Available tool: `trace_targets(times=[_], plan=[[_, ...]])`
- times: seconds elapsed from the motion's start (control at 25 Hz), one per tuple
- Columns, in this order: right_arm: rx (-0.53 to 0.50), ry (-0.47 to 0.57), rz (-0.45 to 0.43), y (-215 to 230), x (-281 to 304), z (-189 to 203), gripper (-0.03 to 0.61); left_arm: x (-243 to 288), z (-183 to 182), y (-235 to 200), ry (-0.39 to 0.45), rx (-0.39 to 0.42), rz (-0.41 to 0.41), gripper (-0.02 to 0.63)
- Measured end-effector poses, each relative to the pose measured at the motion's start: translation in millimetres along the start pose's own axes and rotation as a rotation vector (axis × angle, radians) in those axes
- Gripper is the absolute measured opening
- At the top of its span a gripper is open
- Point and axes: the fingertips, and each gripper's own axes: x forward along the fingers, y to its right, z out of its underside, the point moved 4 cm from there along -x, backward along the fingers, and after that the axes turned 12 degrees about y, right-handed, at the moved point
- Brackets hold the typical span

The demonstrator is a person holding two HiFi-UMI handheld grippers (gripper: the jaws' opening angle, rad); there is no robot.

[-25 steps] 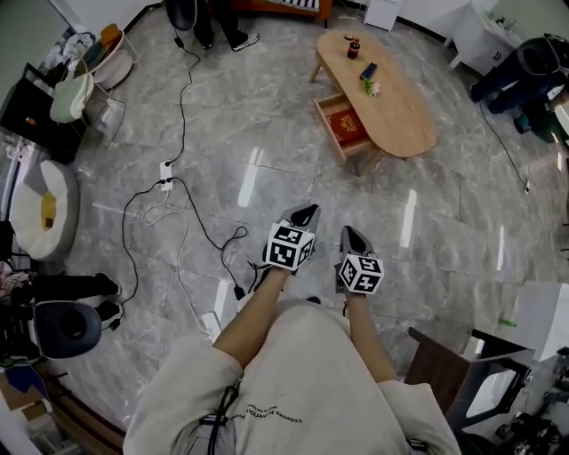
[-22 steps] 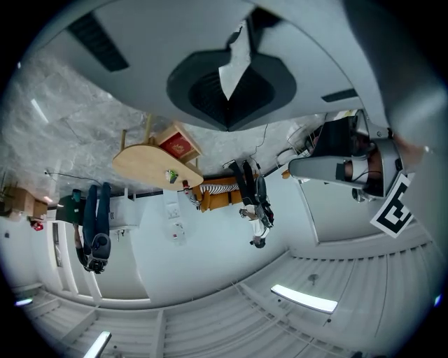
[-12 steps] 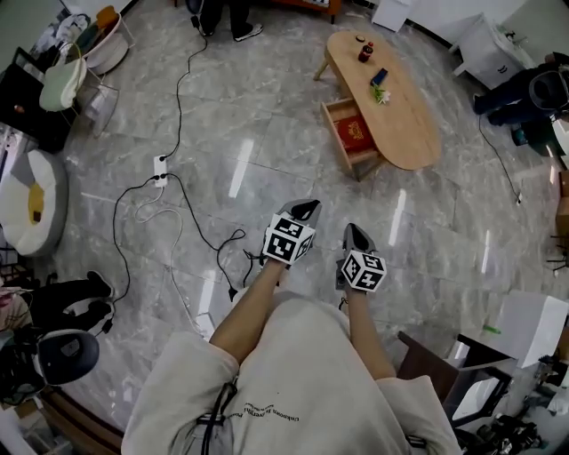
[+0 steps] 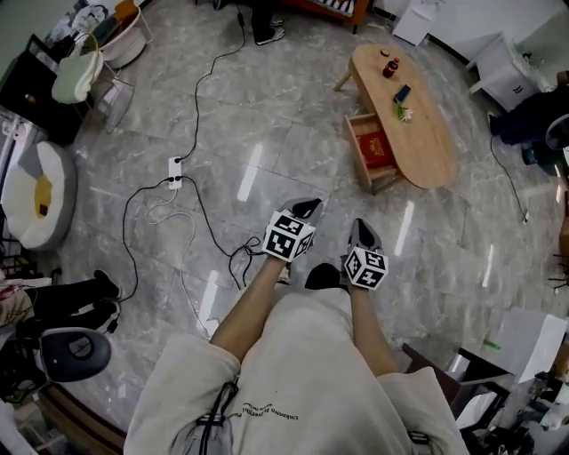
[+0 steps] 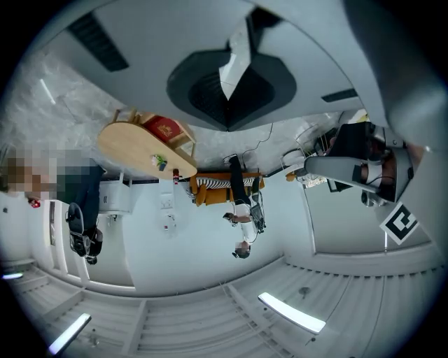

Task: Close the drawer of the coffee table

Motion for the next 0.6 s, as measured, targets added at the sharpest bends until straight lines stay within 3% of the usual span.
trace_targets(times=[0.4, 0.6], plan=[[-0.01, -0.003, 0.005, -9, 49, -2, 0.015, 0, -6, -44, 0.023, -0.024, -0.022, 0.009], [0.021, 0.006, -0.019, -11, 89, -14, 0.015, 13, -26, -79, 0.069, -0.061, -0.085, 0.011]])
